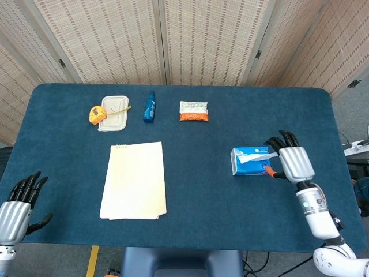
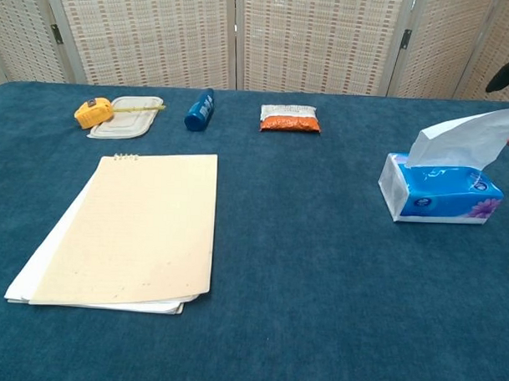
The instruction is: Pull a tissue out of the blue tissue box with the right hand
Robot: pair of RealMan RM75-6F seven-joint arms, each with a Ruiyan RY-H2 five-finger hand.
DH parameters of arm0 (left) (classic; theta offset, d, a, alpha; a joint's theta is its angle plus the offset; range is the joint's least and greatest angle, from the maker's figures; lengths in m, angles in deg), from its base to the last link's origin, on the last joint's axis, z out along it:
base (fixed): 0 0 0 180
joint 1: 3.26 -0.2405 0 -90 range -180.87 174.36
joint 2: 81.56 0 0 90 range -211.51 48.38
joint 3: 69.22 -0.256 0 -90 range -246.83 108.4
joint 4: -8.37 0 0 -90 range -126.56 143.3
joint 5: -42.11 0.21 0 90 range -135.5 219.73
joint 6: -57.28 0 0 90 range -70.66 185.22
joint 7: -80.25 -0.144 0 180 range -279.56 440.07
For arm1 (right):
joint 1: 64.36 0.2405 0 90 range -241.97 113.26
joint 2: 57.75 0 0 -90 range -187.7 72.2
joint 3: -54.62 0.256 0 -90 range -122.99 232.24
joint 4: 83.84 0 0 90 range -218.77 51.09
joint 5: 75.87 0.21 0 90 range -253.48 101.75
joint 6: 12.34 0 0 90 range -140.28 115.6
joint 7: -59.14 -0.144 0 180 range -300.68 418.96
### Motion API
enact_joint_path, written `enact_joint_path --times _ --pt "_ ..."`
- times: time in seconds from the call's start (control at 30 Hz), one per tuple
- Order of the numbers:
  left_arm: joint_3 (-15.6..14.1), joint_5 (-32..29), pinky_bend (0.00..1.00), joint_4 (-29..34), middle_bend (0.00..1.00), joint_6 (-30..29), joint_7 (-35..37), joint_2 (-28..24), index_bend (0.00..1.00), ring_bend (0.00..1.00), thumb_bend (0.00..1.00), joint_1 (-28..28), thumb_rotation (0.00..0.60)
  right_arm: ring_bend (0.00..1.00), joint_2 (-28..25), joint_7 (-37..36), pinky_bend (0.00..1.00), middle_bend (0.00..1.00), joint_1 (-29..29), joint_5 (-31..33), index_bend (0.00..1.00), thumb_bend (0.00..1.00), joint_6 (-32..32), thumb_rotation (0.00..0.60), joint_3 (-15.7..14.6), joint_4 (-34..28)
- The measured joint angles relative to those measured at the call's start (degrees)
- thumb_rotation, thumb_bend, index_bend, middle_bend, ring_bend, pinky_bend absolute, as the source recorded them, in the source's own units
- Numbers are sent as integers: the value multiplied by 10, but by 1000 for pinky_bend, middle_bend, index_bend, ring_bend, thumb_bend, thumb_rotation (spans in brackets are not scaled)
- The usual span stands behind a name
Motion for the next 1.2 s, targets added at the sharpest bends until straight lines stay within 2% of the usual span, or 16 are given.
enact_joint_path --times 0.17,0.33,0.53,0.9,1.2 --pt "0 0 129 -1 0 -3 6 -1 0 0 292 -1 600 29 26 43 64 243 26 39 344 225 26 600 0 0" --pt "0 -2 129 -2 0 -4 14 -4 0 0 292 -3 600 55 46 61 65 330 34 44 499 384 24 600 -14 3" --pt "1 1 129 -3 0 -7 17 -3 0 0 293 -3 600 75 44 50 70 387 31 34 583 526 2 600 -16 8" --pt "0 2 129 -3 0 -7 20 -4 0 0 294 -4 600 93 11 27 73 430 24 16 633 564 -21 600 -13 -5" --pt "0 2 129 -3 0 -8 21 -5 0 0 292 -4 600 98 -38 25 80 437 19 -8 641 564 -75 600 17 -64"
